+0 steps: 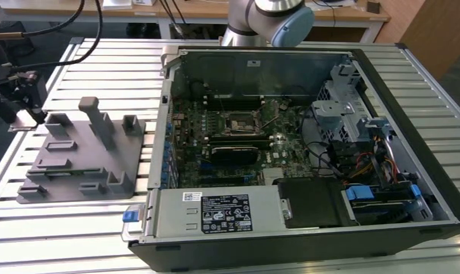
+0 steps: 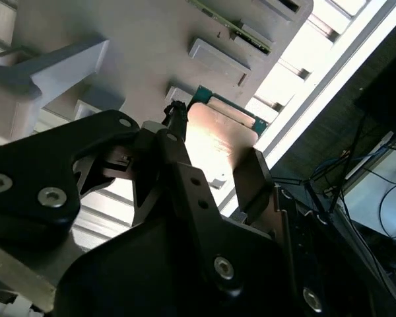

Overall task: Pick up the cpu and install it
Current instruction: 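Pick up the cpu and move it towards the insertion slot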

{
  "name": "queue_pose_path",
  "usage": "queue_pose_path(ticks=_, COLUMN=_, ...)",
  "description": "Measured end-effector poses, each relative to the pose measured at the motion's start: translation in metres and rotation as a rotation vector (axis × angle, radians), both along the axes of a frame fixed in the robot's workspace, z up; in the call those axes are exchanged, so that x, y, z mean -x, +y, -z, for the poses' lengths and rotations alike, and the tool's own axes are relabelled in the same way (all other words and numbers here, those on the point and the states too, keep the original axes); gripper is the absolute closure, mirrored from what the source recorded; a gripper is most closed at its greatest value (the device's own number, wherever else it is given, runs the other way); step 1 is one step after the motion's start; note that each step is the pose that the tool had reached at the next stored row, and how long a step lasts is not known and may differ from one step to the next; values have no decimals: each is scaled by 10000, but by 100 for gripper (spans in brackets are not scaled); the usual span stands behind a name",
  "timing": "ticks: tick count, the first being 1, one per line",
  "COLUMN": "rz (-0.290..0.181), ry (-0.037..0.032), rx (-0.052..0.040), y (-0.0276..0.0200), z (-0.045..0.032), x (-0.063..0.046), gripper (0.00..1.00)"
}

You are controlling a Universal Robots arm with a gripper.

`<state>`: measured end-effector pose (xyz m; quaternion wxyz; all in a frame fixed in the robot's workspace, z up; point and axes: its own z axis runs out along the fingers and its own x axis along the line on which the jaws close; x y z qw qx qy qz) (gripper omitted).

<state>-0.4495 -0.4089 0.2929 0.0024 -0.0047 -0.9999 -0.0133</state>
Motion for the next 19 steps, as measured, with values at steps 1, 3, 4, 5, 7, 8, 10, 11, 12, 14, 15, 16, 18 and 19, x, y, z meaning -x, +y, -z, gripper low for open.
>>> queue_pose_path(ticks=1, rz=0, ry=-2, rx=-1, y=0, z=-34, x=0, gripper=47)
queue_pose_path(ticks=3, rz=0, ry=-2, rx=-1, y=0, z=-104, x=0, gripper=47)
queue_pose_path(ticks=4, rz=0, ry=-1, rx=0, y=0, z=-140, x=0, gripper=47)
queue_pose_path(ticks=5, rz=0, ry=0, rx=0, y=0, z=-179, x=0, gripper=47)
queue_pose_path(ticks=7, rz=-1, ry=0, rx=0, y=0, z=-261, x=0, gripper=47)
queue_pose_path(ticks=8, rz=-1, ry=-2, rx=-1, y=0, z=-310, x=-1, gripper=47)
queue_pose_path(ticks=10, rz=-1, ry=-1, rx=0, y=0, z=-400, x=0, gripper=47)
queue_pose_path(ticks=11, rz=-1, ry=-1, rx=-1, y=0, z=-445, x=-1, gripper=47)
queue_pose_path(ticks=12, rz=-1, ry=-1, rx=-1, y=0, z=-489, x=-1, gripper=47)
queue_pose_path(ticks=14, rz=-1, ry=-1, rx=0, y=0, z=-580, x=0, gripper=47)
queue_pose_path(ticks=15, rz=-1, ry=-1, rx=-1, y=0, z=-629, x=0, gripper=47)
queue_pose_path(ticks=16, rz=-1, ry=-1, rx=0, y=0, z=-674, x=-1, gripper=47)
queue_pose_path(ticks=18, rz=-1, ry=0, rx=0, y=0, z=-764, x=0, gripper=47)
queue_pose_path(ticks=19, rz=-1, ry=-2, rx=-1, y=1, z=-807, x=0, gripper=47)
